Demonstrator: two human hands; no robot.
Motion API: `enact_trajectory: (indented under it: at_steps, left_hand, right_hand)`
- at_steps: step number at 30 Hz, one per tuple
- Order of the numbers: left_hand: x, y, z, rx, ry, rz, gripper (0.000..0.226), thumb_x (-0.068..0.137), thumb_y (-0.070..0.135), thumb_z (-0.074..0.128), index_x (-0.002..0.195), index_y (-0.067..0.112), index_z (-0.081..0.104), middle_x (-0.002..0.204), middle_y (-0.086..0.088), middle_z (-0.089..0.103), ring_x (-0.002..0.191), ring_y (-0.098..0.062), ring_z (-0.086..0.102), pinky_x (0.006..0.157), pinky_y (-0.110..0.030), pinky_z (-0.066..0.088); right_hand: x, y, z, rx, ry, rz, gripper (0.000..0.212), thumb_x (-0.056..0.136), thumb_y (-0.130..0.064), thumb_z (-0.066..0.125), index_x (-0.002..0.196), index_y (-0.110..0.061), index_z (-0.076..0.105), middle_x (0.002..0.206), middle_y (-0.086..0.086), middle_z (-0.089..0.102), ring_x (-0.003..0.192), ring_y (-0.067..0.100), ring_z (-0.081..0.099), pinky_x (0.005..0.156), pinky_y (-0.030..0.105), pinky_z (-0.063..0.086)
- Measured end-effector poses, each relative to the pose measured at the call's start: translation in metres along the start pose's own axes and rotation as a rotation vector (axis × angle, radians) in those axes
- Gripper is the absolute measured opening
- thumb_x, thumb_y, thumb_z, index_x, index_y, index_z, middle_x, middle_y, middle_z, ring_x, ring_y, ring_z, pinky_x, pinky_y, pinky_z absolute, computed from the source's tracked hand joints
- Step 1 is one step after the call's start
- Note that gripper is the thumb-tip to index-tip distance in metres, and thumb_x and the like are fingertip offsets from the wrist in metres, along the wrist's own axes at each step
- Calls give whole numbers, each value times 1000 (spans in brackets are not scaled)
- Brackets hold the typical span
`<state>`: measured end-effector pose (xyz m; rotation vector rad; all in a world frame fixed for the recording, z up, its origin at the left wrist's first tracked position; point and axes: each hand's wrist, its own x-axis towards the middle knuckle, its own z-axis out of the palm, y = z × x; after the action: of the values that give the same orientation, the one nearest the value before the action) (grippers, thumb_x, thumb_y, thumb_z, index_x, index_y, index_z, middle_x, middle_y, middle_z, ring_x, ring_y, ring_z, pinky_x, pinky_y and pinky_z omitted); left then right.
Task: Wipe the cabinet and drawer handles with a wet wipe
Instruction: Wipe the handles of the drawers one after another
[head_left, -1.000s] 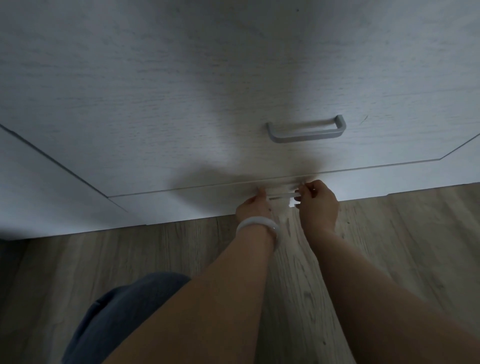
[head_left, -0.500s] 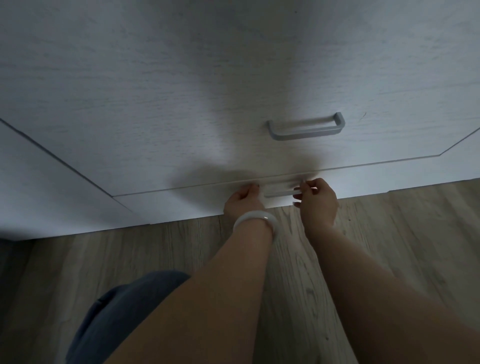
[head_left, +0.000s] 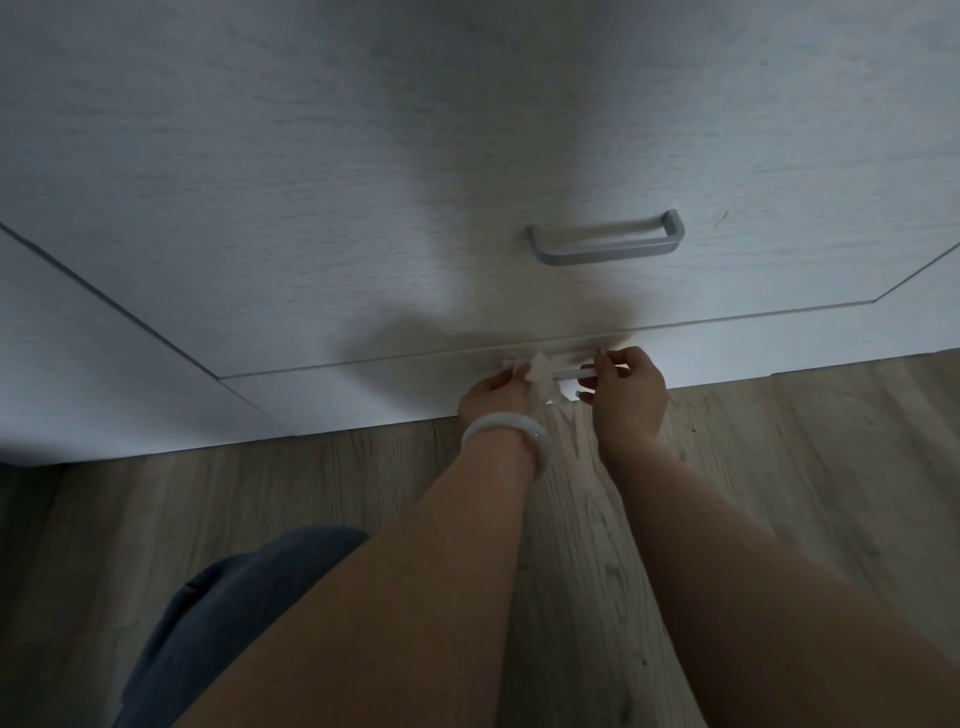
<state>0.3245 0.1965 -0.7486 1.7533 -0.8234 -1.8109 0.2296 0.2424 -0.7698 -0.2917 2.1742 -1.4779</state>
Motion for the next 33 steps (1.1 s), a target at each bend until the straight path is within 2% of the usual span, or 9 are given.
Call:
enact_trajectory:
  at_steps: [5, 7, 10, 13, 16, 19, 23, 25, 33]
  left_hand:
    - [2, -3, -4, 16, -73, 13, 31, 93, 17, 59, 116, -3, 63, 75, -2, 59, 56, -7, 54, 44, -9, 42]
    - [0, 0, -4, 69, -103, 46, 36, 96, 21, 55, 119, -6, 60, 83, -4, 59, 58, -5, 59, 52, -8, 43]
    - [-4, 3, -6, 89, -91, 65, 41, 98, 28, 51, 119, -5, 61, 95, -8, 66, 90, -21, 62, 78, -17, 45]
    - [-6, 1, -4, 63, -49, 88, 37, 94, 26, 57, 119, -1, 63, 117, -18, 66, 85, -17, 56, 56, -9, 42]
    - [-3, -3, 2, -10, -17, 51, 35, 91, 19, 63, 120, 1, 61, 124, -14, 64, 92, -18, 58, 70, -16, 44]
    - [-3, -4, 6, -74, 4, 56, 38, 89, 16, 65, 123, 0, 60, 114, -7, 64, 91, -15, 57, 53, -5, 40]
    - [-1, -6, 11, -124, 22, 16, 35, 86, 12, 69, 118, -1, 63, 87, -6, 65, 76, -17, 60, 61, -18, 47]
    - [2, -7, 13, -146, 15, -5, 32, 86, 12, 69, 115, -1, 65, 73, -2, 62, 62, -12, 57, 50, -12, 46]
    - [4, -5, 11, -66, -1, -39, 25, 86, 18, 69, 106, 2, 68, 69, -1, 60, 55, -8, 53, 36, -7, 37]
  right_hand:
    - [-2, 0, 0, 16, -2, 13, 12, 95, -14, 55, 84, -10, 59, 83, 13, 69, 66, 22, 70, 71, 44, 60]
    - [-3, -2, 1, 37, 4, 20, 13, 94, -12, 55, 81, -12, 57, 85, 17, 69, 66, 25, 70, 69, 46, 60]
    - [-3, -4, 2, 47, 13, 31, 22, 93, -12, 55, 72, -19, 53, 85, 18, 68, 66, 27, 69, 69, 45, 60]
    - [-4, -4, 3, 69, 16, 40, 22, 93, -13, 55, 72, -17, 53, 81, 16, 66, 66, 28, 69, 69, 42, 60]
    - [-4, -4, 2, 44, 20, 30, 18, 94, -12, 54, 76, -14, 53, 82, 14, 66, 62, 24, 68, 71, 42, 60]
    - [-2, -4, 2, 43, 27, 18, 18, 94, -12, 54, 77, -12, 55, 81, 11, 70, 60, 20, 68, 72, 42, 59]
    - [4, 0, 4, 112, 31, 42, 21, 93, -10, 56, 72, -12, 56, 75, 7, 71, 61, 16, 69, 76, 43, 59]
    - [6, 1, 5, 151, 33, 59, 23, 92, -8, 56, 69, -12, 56, 72, 6, 70, 62, 16, 69, 77, 43, 59]
    - [8, 2, 7, 204, 41, 106, 24, 91, -9, 58, 68, -12, 55, 69, 5, 71, 61, 16, 69, 79, 43, 58]
